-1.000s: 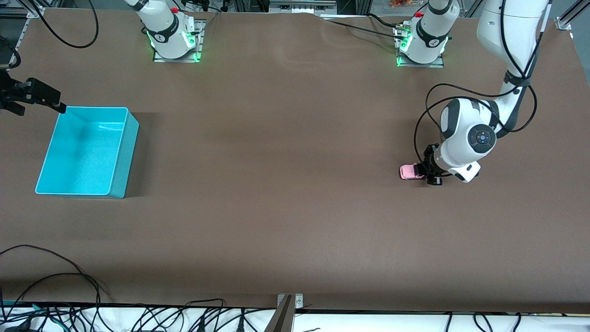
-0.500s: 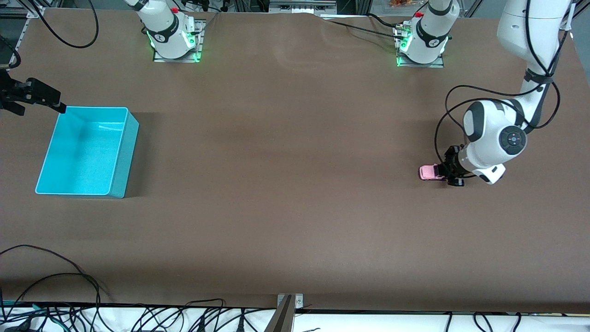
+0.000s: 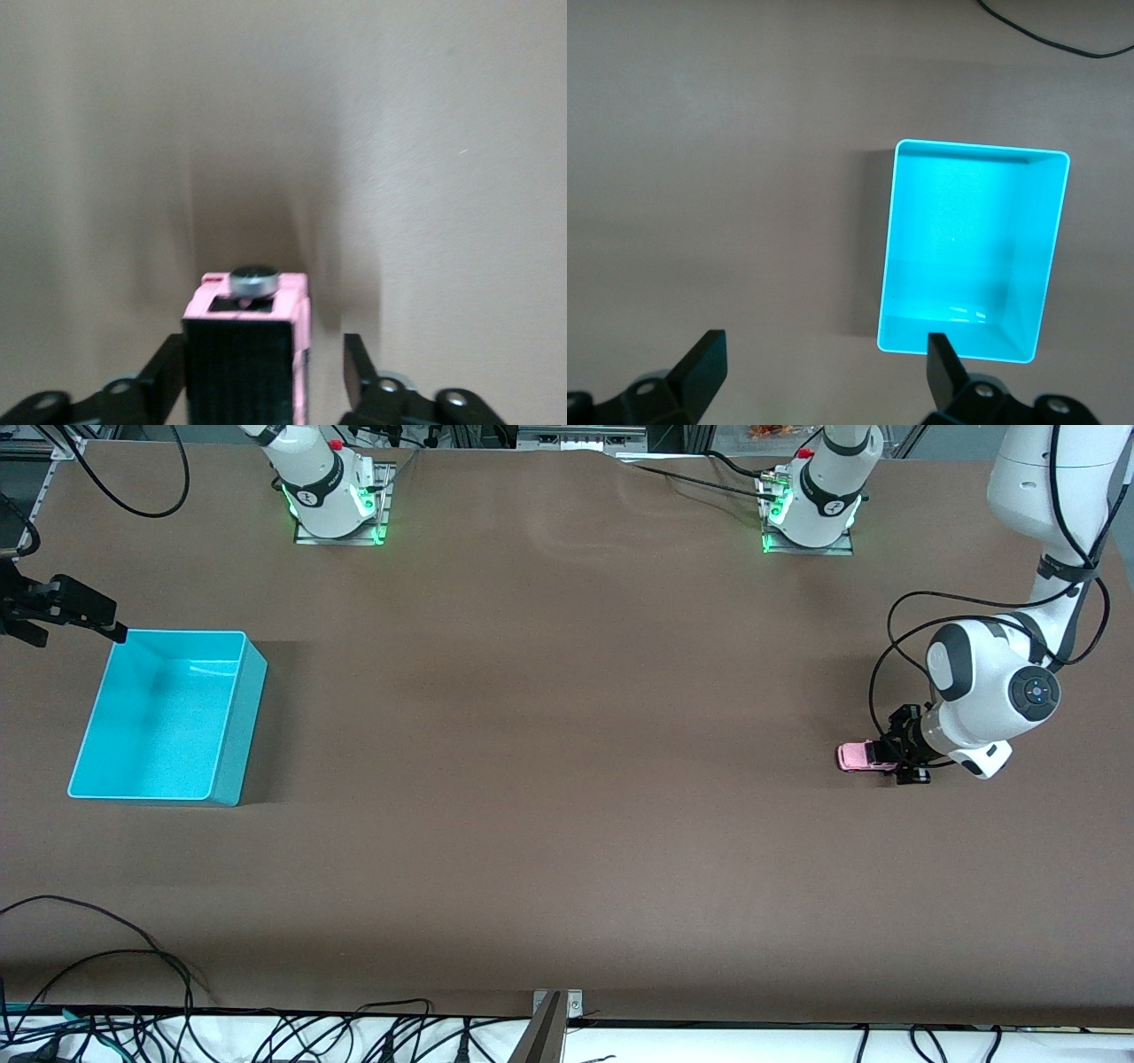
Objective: Wind and store pink jeep toy
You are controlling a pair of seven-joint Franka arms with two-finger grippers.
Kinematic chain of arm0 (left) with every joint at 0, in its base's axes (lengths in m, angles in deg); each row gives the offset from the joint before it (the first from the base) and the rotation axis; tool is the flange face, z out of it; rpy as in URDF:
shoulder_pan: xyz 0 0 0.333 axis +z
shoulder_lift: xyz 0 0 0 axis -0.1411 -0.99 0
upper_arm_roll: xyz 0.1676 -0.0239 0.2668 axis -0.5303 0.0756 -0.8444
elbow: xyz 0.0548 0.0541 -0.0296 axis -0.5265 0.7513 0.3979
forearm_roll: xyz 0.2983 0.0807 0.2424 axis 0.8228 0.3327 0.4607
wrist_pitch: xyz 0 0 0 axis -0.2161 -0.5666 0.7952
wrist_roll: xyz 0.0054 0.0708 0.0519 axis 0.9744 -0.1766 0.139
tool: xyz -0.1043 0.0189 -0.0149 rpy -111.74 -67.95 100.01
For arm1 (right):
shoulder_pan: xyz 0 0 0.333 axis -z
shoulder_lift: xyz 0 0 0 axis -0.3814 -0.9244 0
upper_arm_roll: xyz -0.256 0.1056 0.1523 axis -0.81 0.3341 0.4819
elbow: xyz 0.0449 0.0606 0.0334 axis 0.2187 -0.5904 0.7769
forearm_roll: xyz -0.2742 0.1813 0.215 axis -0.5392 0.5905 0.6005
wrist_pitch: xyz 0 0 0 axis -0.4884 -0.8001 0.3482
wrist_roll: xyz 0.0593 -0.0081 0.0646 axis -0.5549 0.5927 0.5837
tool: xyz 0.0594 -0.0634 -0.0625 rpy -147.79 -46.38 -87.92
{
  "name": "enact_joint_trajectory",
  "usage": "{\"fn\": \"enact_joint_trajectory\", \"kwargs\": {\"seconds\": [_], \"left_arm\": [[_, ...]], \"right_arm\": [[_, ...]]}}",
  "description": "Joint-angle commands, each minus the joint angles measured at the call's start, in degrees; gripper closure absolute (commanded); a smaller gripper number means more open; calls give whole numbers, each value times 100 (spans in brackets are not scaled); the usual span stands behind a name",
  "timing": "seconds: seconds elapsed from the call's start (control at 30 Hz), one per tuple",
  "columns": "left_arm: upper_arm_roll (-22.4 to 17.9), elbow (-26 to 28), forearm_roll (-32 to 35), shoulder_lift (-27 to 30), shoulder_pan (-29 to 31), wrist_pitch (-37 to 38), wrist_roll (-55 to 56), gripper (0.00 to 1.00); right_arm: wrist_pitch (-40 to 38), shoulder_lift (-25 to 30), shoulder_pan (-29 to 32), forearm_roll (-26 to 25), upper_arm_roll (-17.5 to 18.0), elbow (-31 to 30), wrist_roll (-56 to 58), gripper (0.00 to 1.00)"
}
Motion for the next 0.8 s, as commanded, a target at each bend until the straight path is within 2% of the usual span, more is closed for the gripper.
{"fn": "enact_joint_trajectory", "kwargs": {"seconds": [0.0,0.17,0.53,0.77], "left_arm": [[-57,-908,8,124,167,1146,-318,0],[-57,-1445,8,343,299,2141,-757,0],[-4,-2148,192,1046,290,3003,-1680,0],[14,-2903,184,1117,273,3776,-3041,0]], "right_arm": [[-58,-75,26,102,-9,169,30,0],[-58,-75,26,102,-9,169,30,0],[-58,-75,26,102,-9,169,30,0],[-58,-75,26,102,-9,169,30,0]]}}
